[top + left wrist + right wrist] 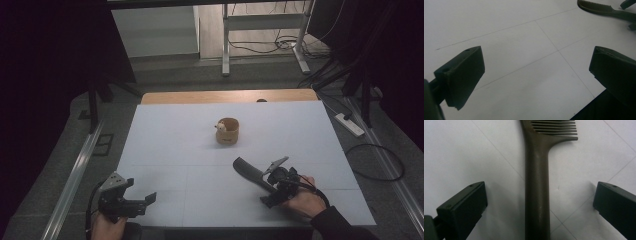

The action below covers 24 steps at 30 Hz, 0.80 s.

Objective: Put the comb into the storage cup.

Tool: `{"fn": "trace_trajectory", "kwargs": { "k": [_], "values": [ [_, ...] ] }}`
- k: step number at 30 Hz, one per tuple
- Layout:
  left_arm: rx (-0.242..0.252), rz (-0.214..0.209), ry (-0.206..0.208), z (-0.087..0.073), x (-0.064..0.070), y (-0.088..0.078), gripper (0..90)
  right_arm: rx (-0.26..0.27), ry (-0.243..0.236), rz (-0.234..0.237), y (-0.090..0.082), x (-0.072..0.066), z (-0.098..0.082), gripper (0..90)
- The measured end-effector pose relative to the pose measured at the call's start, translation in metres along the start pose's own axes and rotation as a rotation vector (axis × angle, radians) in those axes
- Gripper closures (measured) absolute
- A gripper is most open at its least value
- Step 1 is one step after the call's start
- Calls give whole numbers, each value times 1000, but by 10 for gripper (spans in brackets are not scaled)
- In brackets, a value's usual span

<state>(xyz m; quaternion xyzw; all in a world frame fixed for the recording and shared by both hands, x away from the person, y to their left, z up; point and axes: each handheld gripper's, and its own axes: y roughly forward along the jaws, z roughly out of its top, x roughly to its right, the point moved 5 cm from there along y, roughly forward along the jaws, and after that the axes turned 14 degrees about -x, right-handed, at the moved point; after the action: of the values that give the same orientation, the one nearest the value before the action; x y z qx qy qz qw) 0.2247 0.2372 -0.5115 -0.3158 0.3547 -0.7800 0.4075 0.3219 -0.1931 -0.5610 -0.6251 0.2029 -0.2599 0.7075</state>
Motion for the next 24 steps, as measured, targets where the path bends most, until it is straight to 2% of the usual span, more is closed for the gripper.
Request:
{"fn": "trace_trajectory", "kwargs": {
  "k": [7, 8, 9, 10, 11, 12, 16, 17, 18, 19, 20, 22, 24],
  "values": [
    [-2, 1, -3, 0, 0, 0, 8, -21, 11, 3, -1, 0, 1, 5],
    [-3, 0, -4, 0, 0, 0, 8, -24, 10, 4, -2, 0, 1, 59],
    [-3, 0, -4, 0, 0, 0, 8, -24, 10, 4, -2, 0, 1, 59],
    [-3, 0, -4, 0, -1, 0, 8, -22, -1, 8, -6, -1, 1, 153],
    [-4, 0, -4, 0, -1, 0, 8, -22, -1, 8, -6, -1, 1, 153],
    [-4, 1, -4, 0, 0, 0, 8, -20, -4, 12, -9, -1, 1, 269],
    [-11, 7, -2, 0, 0, 1, 8, -13, -10, 16, -14, -1, 2, 470],
    [-11, 7, -2, 0, 0, 1, 8, -13, -10, 16, -14, -1, 2, 470],
    [-13, 12, 0, 0, 0, 1, 8, -11, -16, 18, -14, -1, 3, 558],
    [-13, 12, 0, 0, 0, 1, 8, -11, -16, 18, -14, -1, 3, 558],
    [-15, 15, 3, 0, 0, 1, 7, -10, -18, 20, -15, -1, 3, 634],
    [-15, 16, 2, 0, 0, 1, 6, -8, -16, 21, -15, 0, 3, 707],
    [-14, 15, -2, 1, 0, 1, 1, -5, -20, 28, -16, 1, 3, 721]
  ]
}}
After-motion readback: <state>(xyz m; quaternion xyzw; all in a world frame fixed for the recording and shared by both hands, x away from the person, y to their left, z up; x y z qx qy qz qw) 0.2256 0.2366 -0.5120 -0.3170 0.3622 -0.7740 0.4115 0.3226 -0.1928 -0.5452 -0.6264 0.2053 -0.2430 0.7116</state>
